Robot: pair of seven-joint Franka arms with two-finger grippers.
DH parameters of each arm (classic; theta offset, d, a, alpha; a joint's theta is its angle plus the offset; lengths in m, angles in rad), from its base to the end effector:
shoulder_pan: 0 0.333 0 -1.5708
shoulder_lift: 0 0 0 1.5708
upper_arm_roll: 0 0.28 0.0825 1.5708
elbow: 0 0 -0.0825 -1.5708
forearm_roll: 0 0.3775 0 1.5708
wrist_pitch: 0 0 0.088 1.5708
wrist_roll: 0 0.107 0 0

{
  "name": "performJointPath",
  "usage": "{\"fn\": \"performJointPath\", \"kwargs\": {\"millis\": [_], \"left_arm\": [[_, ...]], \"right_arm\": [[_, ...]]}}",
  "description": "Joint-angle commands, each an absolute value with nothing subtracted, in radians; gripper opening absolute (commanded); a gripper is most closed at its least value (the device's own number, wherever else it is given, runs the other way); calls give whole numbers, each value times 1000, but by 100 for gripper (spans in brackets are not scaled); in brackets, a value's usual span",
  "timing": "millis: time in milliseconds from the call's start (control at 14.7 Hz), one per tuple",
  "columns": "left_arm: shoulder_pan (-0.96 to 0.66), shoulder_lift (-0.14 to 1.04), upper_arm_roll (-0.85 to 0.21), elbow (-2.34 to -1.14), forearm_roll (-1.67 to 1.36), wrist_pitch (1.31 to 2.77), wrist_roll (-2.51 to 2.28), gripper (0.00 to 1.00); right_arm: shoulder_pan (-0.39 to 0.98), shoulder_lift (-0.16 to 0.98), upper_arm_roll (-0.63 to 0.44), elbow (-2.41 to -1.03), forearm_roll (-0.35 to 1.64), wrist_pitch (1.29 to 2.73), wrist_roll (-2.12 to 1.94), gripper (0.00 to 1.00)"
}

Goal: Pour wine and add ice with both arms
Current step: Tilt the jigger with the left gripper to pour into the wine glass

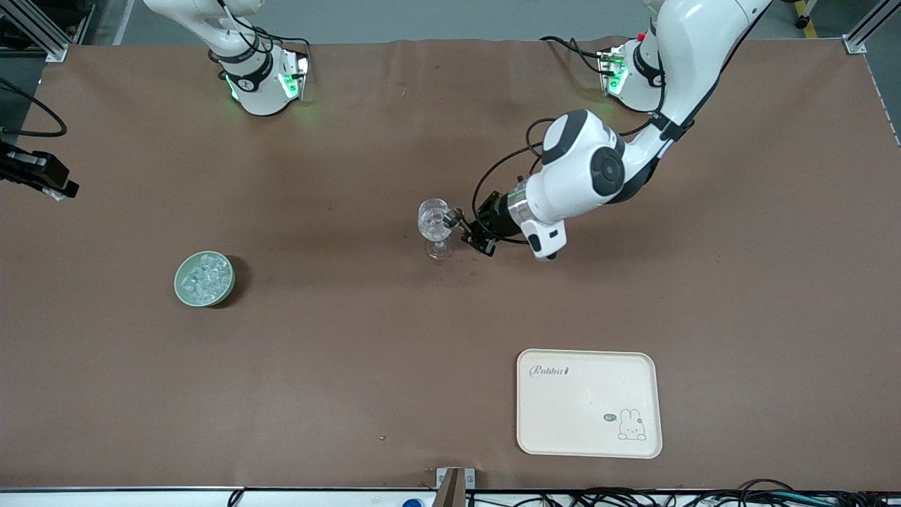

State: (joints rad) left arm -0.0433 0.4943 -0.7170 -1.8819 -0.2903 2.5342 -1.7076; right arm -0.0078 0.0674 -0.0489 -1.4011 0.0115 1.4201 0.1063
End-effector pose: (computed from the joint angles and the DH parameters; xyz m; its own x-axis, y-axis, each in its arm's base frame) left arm 0.4838 -0.4144 0.3024 0.2720 0.8076 -0.5232 0.9593 -0.2704 0.0813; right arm 0.5502 -0.0289 0.6163 0.9858 -0.1606 -0.0489 -0.1609 -0.9870 -0.0030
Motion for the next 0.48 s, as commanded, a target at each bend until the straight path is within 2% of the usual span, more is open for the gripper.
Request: {"fn": "performJointPath", "kwargs": {"millis": [0, 408], "left_arm": [[-49, 512, -738, -1862, -160, 2540, -1782, 0], [-51, 512, -752, -1841, -14, 2481, -1830, 0]], "right_arm": [[-14, 43, -44, -1427, 29, 1420, 120, 1], [-14, 43, -44, -1427, 31, 1420, 120, 1]]}}
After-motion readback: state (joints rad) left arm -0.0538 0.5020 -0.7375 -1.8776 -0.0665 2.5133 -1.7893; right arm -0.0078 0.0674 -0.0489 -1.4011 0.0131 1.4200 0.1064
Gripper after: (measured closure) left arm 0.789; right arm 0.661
